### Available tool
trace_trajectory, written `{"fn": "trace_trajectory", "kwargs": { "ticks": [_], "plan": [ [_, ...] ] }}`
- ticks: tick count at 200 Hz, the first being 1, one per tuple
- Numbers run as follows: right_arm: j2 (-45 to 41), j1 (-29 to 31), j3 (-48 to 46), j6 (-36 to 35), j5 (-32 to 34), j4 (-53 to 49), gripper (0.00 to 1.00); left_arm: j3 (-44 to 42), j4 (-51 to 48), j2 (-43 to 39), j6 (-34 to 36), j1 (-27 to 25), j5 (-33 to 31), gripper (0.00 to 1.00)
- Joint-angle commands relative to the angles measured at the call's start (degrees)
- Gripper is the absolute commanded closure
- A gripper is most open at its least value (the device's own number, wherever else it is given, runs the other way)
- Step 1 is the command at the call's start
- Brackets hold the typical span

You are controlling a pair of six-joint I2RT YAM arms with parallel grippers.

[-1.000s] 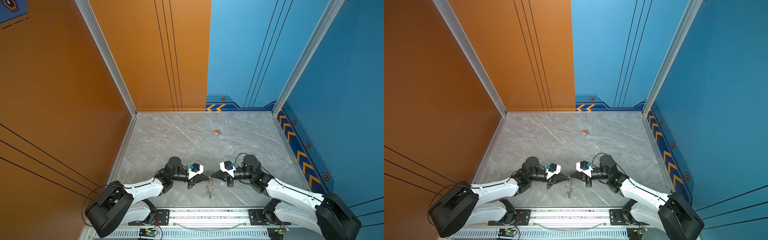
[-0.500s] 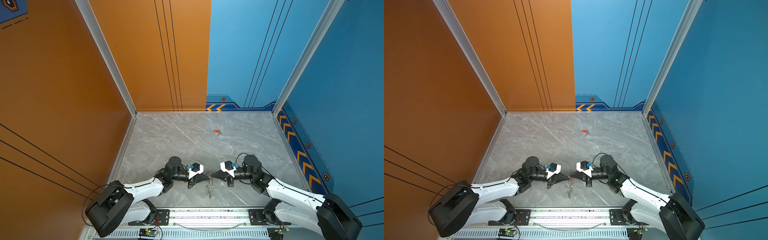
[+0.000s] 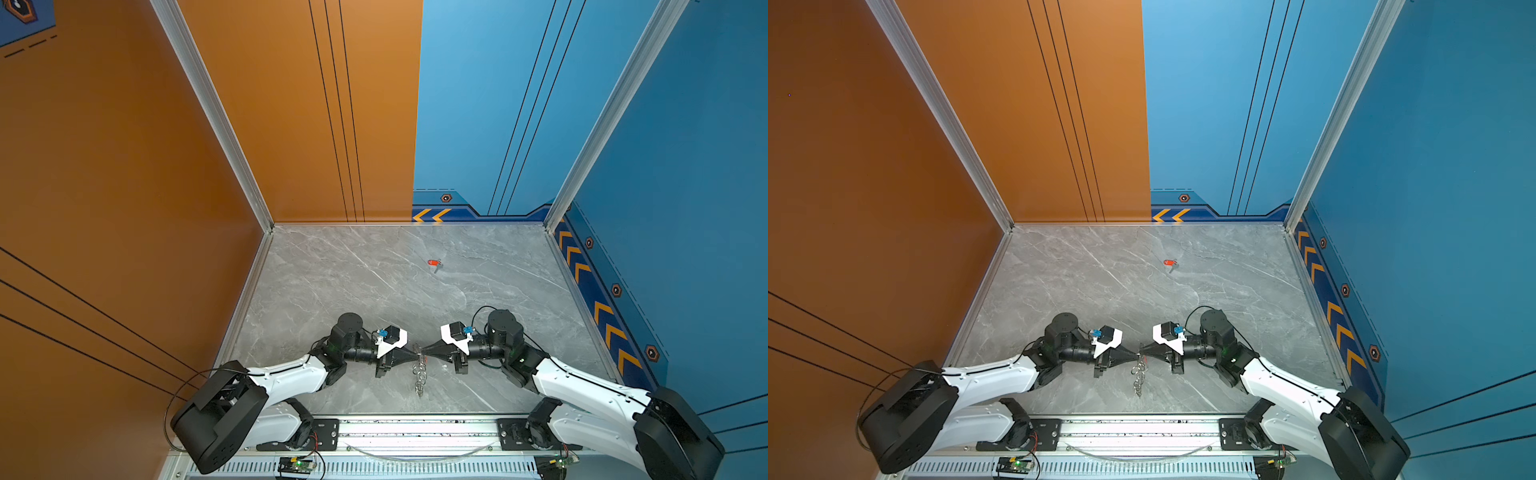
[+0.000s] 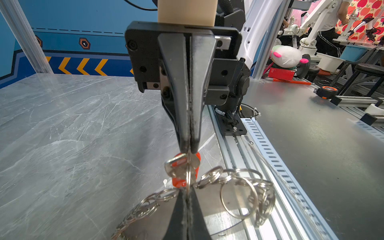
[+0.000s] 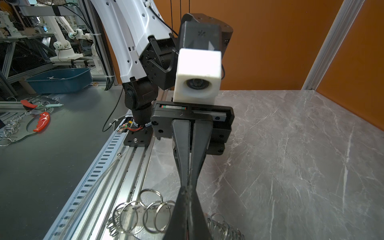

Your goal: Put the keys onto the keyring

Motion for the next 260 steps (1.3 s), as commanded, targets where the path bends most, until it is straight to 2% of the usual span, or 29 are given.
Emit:
{"fn": "trace_trajectory", "kwargs": {
  "ticks": [1,260],
  "plan": [
    [0.5,0.4,-0.2,-0.9,-0.2,0.4,1.00,1.5,1.3,-0.2,-0.4,0.7,1.4,1.00],
    [-0.6,0.5,-0.1,-1.1,0.1,-0.7,1.00,1.9,1.4,0.5,-0.4,0.8,1.3,1.00]
  ]
}}
